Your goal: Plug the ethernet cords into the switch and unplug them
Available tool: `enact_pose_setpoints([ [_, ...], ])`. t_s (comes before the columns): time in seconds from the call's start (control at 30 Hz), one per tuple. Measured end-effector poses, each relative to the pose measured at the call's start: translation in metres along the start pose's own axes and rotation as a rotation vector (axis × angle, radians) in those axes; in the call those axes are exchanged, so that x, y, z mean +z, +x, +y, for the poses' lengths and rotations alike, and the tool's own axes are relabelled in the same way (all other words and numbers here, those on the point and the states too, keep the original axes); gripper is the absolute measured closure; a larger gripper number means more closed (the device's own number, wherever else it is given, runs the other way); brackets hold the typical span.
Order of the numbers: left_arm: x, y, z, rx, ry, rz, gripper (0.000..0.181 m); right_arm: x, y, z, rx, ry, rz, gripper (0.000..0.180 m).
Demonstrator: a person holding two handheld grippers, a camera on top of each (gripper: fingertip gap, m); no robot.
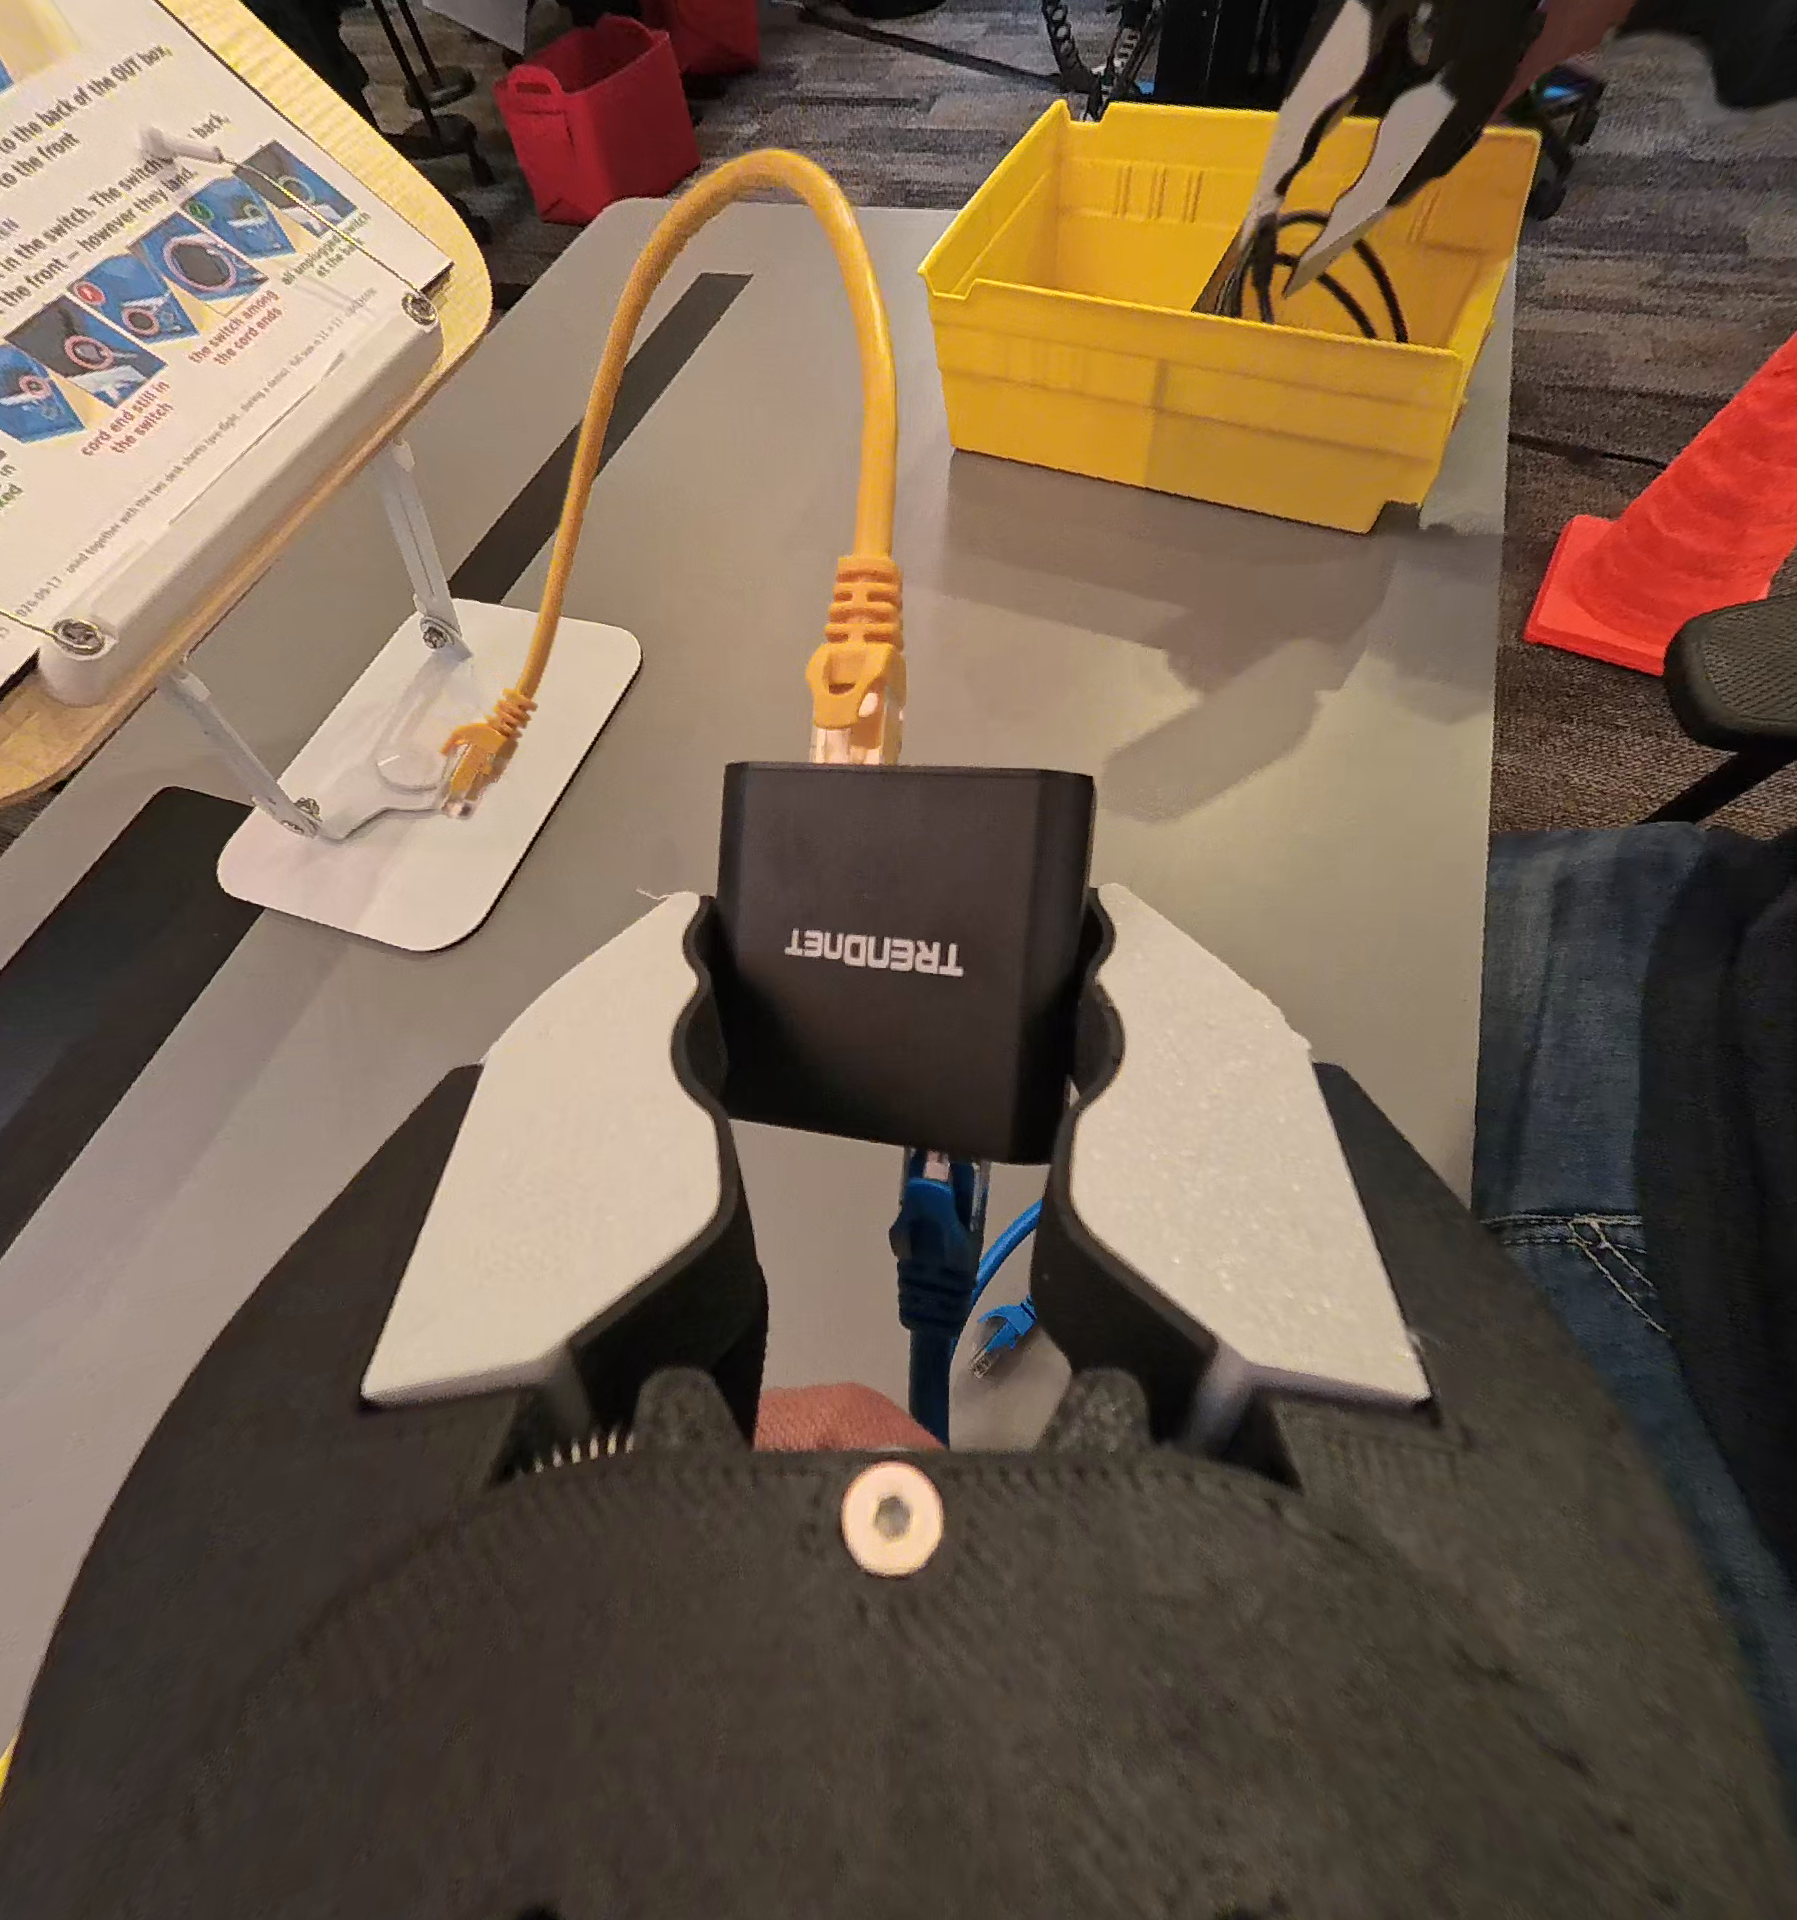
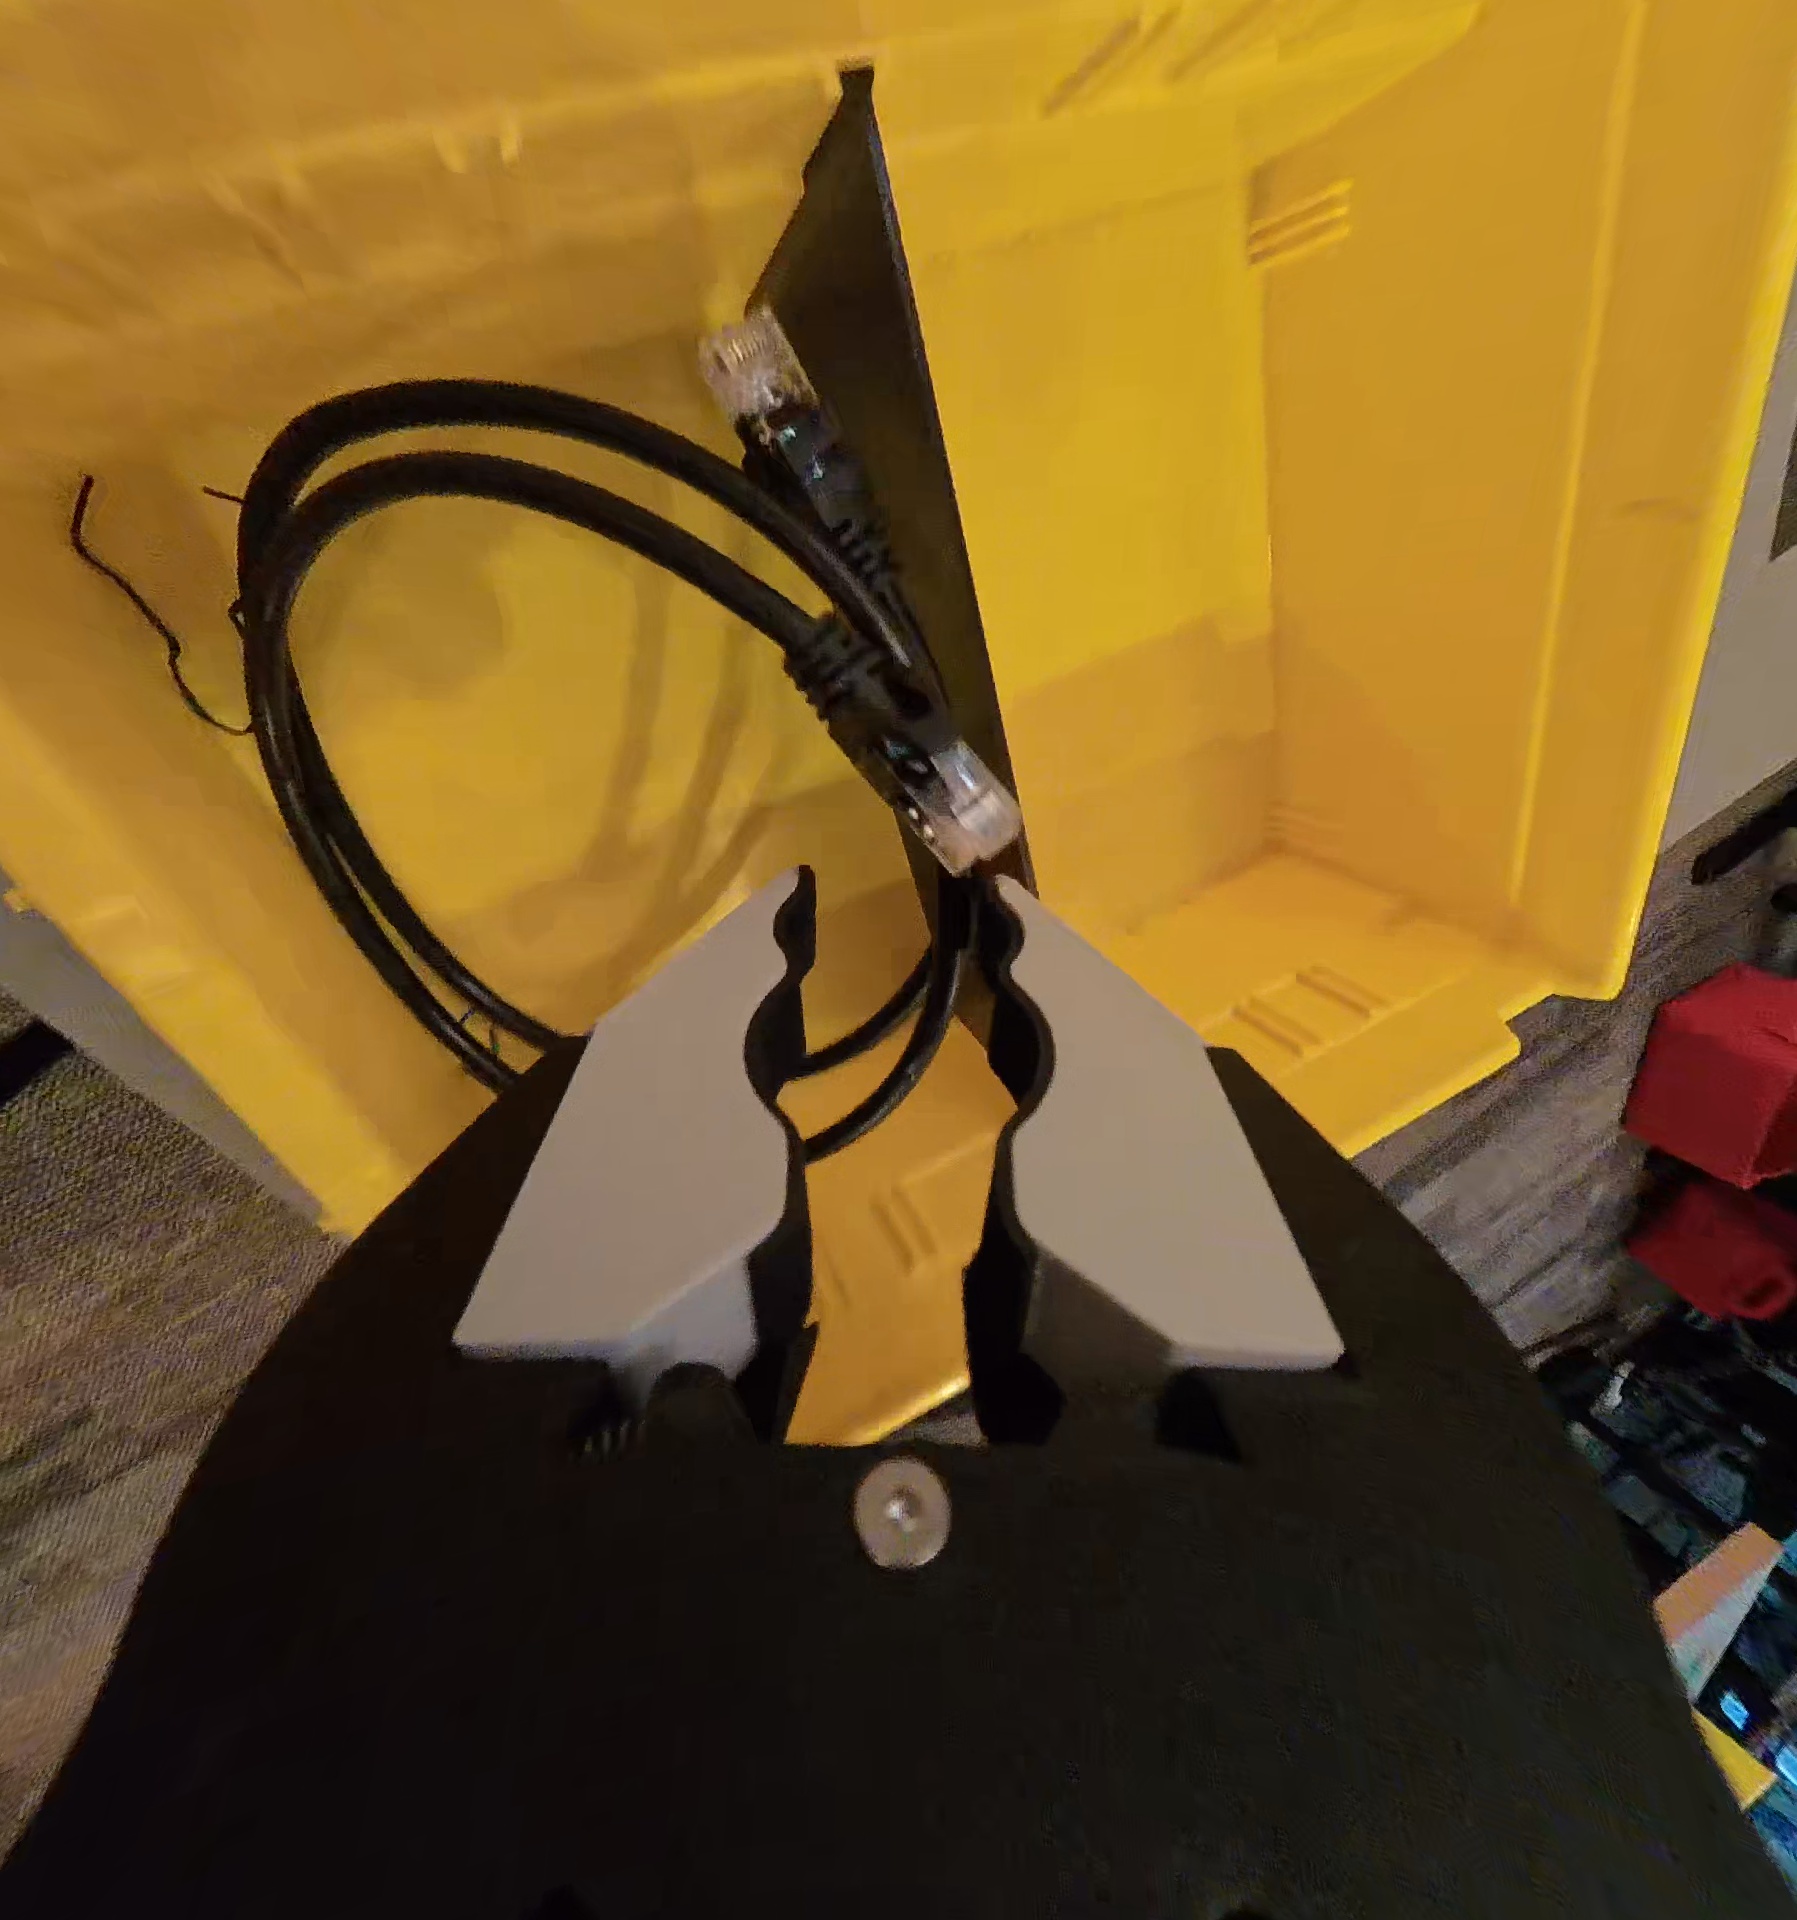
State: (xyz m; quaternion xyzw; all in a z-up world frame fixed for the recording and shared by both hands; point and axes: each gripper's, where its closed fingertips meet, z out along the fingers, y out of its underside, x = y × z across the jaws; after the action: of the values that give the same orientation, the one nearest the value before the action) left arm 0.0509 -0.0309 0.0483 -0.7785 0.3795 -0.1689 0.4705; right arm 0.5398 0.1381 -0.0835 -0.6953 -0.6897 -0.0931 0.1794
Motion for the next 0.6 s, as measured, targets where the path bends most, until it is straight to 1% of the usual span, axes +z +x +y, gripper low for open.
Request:
enact_pose_setpoints([
  [0.07, 0.000, 0.000, 0.000, -0.001, -0.003, -0.002, 0.116, -0.008, -0.001, 0.009, 0.004, -0.057, -0.034, 0.135],
  [0.17, 0.000, 0.001, -0.001, 0.000, -0.005, -0.001, 0.116, -0.022, 0.001, 0.022, 0.016, -0.126, -0.040, 0.133],
  [0.2, 0.000, 0.002, -0.001, 0.001, -0.007, 0.000, 0.116, -0.029, 0.009, 0.023, 0.043, -0.135, -0.004, 0.131],
  [0.23, 0.000, 0.002, -0.001, 0.000, -0.009, -0.001, 0.116, -0.040, 0.017, 0.023, 0.072, -0.140, 0.043, 0.134],
  [0.3, 0.001, 0.004, 0.000, -0.006, -0.014, 0.006, 0.116, -0.062, 0.026, 0.003, 0.077, -0.065, 0.131, 0.137],
  [0.33, 0.003, 0.005, 0.000, -0.006, -0.017, 0.009, 0.116, -0.076, 0.030, -0.018, 0.066, 0.004, 0.187, 0.139],
  [0.37, 0.004, 0.005, 0.000, -0.010, -0.024, 0.009, 0.116, -0.088, 0.030, -0.043, 0.050, 0.084, 0.225, 0.135],
  [0.47, 0.012, 0.007, 0.002, -0.017, -0.045, 0.012, 0.116, -0.125, 0.021, -0.136, -0.030, 0.351, 0.333, 0.137],
  [0.53, 0.019, 0.009, 0.002, -0.019, -0.051, 0.020, 0.116, -0.138, -0.003, -0.208, -0.109, 0.550, 0.333, 0.140],
  [0.57, 0.023, 0.010, 0.003, -0.016, -0.060, 0.017, 0.116, -0.140, -0.017, -0.240, -0.154, 0.624, 0.322, 0.142],
  [0.6, 0.027, 0.011, 0.004, -0.010, -0.072, 0.015, 0.116, -0.139, -0.030, -0.268, -0.208, 0.660, 0.325, 0.141],
])
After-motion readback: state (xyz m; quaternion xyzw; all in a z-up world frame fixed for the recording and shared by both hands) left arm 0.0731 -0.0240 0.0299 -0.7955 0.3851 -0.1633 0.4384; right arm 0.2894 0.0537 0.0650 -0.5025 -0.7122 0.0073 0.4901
